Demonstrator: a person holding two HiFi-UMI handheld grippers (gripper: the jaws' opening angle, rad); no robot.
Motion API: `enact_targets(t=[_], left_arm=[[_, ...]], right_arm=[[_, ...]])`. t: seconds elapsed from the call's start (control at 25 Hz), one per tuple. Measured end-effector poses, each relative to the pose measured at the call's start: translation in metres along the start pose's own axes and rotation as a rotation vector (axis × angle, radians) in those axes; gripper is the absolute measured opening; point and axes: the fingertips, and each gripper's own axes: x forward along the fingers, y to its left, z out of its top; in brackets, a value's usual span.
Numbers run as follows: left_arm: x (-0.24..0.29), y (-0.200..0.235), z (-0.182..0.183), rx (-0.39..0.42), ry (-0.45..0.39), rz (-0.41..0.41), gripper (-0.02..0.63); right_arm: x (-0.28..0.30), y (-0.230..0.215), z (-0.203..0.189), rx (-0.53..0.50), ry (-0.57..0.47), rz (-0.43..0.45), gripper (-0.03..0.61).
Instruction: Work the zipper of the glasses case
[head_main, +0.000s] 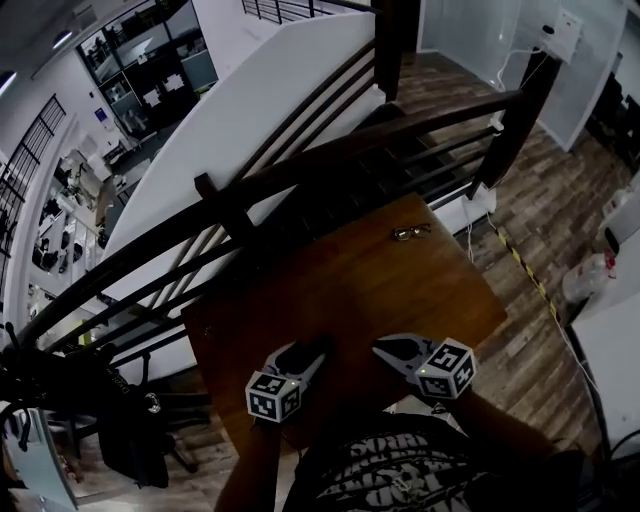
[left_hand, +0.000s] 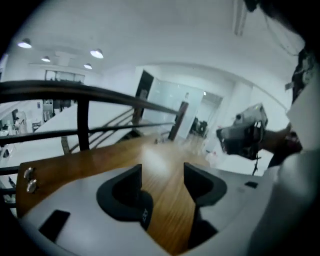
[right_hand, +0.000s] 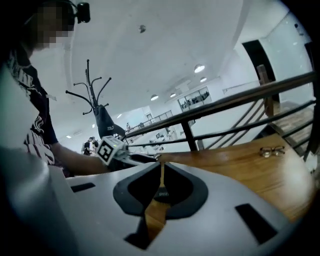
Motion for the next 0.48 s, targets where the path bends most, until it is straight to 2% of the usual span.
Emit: enact_targets(t=[0.04,0.08,0.12,0.16,0.2,0.32,0.4,0.48], left_arm=[[-0.021,-0.006,0.027,-0.002,-0.105,0.034,0.272],[-0.042,-0.010,0.051,0.000,-0.198,0.085,0.240],[-0.063,-0.012,0.072,0.001,-0.279,0.149,0.131],[-0.083,-0.013,0.089,0.003,-0.348,0.215,0.048],[-0.099,-0.016,0.105,0.009,-0.410,0.271,0.008],[-0.133,-0.035,0.142,0.094,-0.556,0.375,0.006],[-0.141,-0.051,0.155,0.163,-0.603,0.394,0.006],[-0.143,-0.065,0.159,0.177,-0.619,0.383,0.006]], right_arm=[[-0.004,-0.002,0.013,-0.026,-0.047,-0.013,0.017],[-0.008,-0.003,0.026,-0.055,-0.090,-0.026,0.014],[-0.013,-0.002,0.037,-0.087,-0.129,-0.037,0.011],[-0.017,0.001,0.047,-0.127,-0.163,-0.047,0.008],[-0.021,0.006,0.057,-0.175,-0.194,-0.053,0.003],[-0.029,0.029,0.089,-0.332,-0.270,-0.053,0.000],[-0.028,0.038,0.100,-0.394,-0.296,-0.052,-0.002],[-0.025,0.044,0.104,-0.414,-0.304,-0.039,-0.002]])
